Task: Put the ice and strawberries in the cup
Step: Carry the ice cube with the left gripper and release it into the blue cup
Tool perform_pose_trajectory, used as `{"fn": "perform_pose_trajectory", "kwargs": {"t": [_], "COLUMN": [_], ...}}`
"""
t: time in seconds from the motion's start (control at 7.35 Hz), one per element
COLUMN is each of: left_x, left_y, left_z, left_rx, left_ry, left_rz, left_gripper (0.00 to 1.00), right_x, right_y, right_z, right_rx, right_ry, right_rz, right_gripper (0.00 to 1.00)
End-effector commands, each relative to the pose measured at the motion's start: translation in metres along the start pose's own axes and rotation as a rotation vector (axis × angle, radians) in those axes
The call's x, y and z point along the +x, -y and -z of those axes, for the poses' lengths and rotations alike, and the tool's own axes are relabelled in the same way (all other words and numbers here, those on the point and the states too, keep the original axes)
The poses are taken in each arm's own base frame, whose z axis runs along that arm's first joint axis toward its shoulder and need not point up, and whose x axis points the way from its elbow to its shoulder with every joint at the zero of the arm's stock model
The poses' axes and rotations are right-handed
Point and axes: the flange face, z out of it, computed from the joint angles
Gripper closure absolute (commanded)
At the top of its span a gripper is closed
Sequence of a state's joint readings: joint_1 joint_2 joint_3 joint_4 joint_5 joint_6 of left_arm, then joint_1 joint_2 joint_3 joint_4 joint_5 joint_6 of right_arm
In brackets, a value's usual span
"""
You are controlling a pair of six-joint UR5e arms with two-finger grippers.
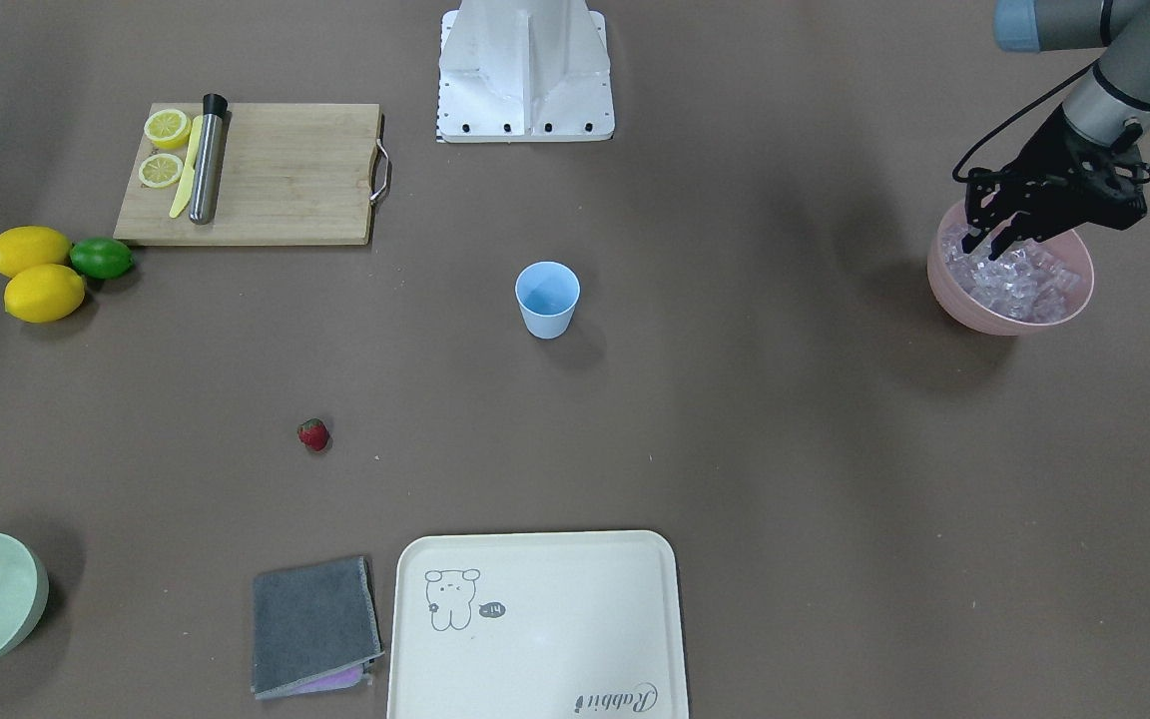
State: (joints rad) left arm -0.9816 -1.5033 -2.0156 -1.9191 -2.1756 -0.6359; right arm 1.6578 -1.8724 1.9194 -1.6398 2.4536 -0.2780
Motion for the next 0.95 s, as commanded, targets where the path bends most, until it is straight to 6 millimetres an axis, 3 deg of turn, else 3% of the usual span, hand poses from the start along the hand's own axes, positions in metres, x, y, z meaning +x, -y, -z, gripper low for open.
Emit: {"fn": "perform_pose_trajectory", "kwargs": {"t": [0.0,0.14,0.54,0.68,0.82], "left_x": [0.101,0.142,0.336,0.374,0.414], "left_y": [0.062,0.068,0.089,0.078,0.082], "left_z": [0.012,0.006,-0.017,-0.035,-0.048], "left_rx": [-0.020,-0.036,-0.063,-0.074,-0.061], "left_ry": [-0.030,-0.060,-0.041,-0.039,-0.032], "left_rz": [0.111,0.145,0.244,0.259,0.265], "left_gripper": [1.00,1.00,1.00,1.00,1.00], "right_x": [-0.006,-0.009,-0.016,-0.016,-0.017], "right_y": [0.012,0.017,0.027,0.027,0.027], "right_z": [0.006,0.004,0.000,-0.001,-0.002], "right_rx": [0.011,0.007,-0.003,-0.005,-0.007], "right_ry": [-0.010,-0.014,-0.011,-0.011,-0.009], "right_rz": [0.015,0.027,0.033,0.033,0.035], "right_gripper": [0.00,0.00,0.00,0.00,0.00]}}
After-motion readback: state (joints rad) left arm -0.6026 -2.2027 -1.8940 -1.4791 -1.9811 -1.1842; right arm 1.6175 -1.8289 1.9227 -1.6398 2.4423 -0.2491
